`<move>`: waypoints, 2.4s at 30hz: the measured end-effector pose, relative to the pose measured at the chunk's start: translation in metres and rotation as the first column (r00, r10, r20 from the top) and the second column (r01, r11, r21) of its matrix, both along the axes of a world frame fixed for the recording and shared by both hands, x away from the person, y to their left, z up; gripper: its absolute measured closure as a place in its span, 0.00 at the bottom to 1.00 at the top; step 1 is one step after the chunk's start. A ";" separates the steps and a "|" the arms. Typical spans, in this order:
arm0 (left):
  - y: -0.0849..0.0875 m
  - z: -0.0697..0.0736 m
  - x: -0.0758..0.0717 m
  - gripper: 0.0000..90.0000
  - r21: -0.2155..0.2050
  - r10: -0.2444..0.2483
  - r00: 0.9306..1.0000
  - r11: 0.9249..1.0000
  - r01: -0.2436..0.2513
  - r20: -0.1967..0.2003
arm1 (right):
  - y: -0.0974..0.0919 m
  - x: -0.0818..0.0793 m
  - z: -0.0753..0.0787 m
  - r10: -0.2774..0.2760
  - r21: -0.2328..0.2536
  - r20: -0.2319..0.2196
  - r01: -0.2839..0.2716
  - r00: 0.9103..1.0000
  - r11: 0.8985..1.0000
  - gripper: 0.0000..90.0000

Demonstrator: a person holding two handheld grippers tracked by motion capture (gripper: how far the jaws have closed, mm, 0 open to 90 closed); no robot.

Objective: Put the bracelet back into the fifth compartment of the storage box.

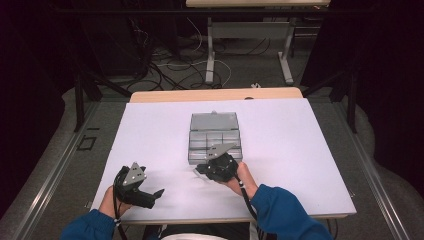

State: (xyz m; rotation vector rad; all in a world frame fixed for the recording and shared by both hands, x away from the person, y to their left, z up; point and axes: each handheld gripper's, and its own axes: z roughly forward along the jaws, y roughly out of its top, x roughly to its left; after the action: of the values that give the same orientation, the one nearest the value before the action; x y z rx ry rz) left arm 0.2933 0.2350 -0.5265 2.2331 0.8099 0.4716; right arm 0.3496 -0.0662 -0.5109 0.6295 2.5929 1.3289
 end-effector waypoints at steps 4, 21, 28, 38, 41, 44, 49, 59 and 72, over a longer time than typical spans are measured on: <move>0.000 0.000 0.000 0.00 -0.001 -0.002 1.000 1.000 0.002 0.000 | -0.002 0.000 0.003 0.005 0.006 0.006 -0.005 1.000 1.000 0.95; 0.000 0.000 0.000 0.00 0.001 -0.005 1.000 1.000 0.005 0.013 | -0.019 -0.002 0.016 -0.025 0.040 0.018 0.025 1.000 0.999 0.95; -0.001 0.000 -0.001 0.00 -0.003 -0.005 1.000 1.000 0.005 0.012 | -0.027 -0.003 0.022 -0.036 0.051 0.031 0.035 0.999 0.998 0.95; 0.000 0.001 -0.001 0.00 -0.001 -0.006 1.000 1.000 0.007 0.015 | -0.036 -0.002 0.031 -0.045 0.066 0.056 0.041 0.997 0.997 0.95; -0.001 0.001 -0.001 0.00 0.000 -0.008 1.000 1.000 0.008 0.017 | -0.039 -0.003 0.034 -0.056 0.070 0.052 0.052 0.997 0.996 0.95; -0.001 0.001 -0.001 0.00 0.008 -0.012 1.000 1.000 0.012 0.022 | -0.042 -0.002 0.038 -0.061 0.075 0.066 0.056 0.996 0.996 0.95; -0.001 0.001 -0.001 0.00 0.008 -0.010 1.000 1.000 0.009 0.023 | -0.045 -0.001 0.040 -0.070 0.083 0.073 0.064 0.995 0.994 0.95; 0.000 0.002 -0.002 0.00 0.007 -0.012 1.000 1.000 0.012 0.021 | -0.052 0.001 0.048 -0.093 0.099 0.087 0.085 0.992 0.991 0.95; -0.002 0.002 -0.002 0.00 0.005 -0.014 0.999 1.000 0.014 0.031 | -0.057 0.006 0.052 -0.136 0.126 0.112 0.121 0.984 0.985 0.95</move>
State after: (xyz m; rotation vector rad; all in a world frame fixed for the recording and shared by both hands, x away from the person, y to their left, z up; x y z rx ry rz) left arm 0.2912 0.2335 -0.5242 2.2294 0.7776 0.5004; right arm 0.3551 -0.1230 -0.4589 0.7004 2.3504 1.4408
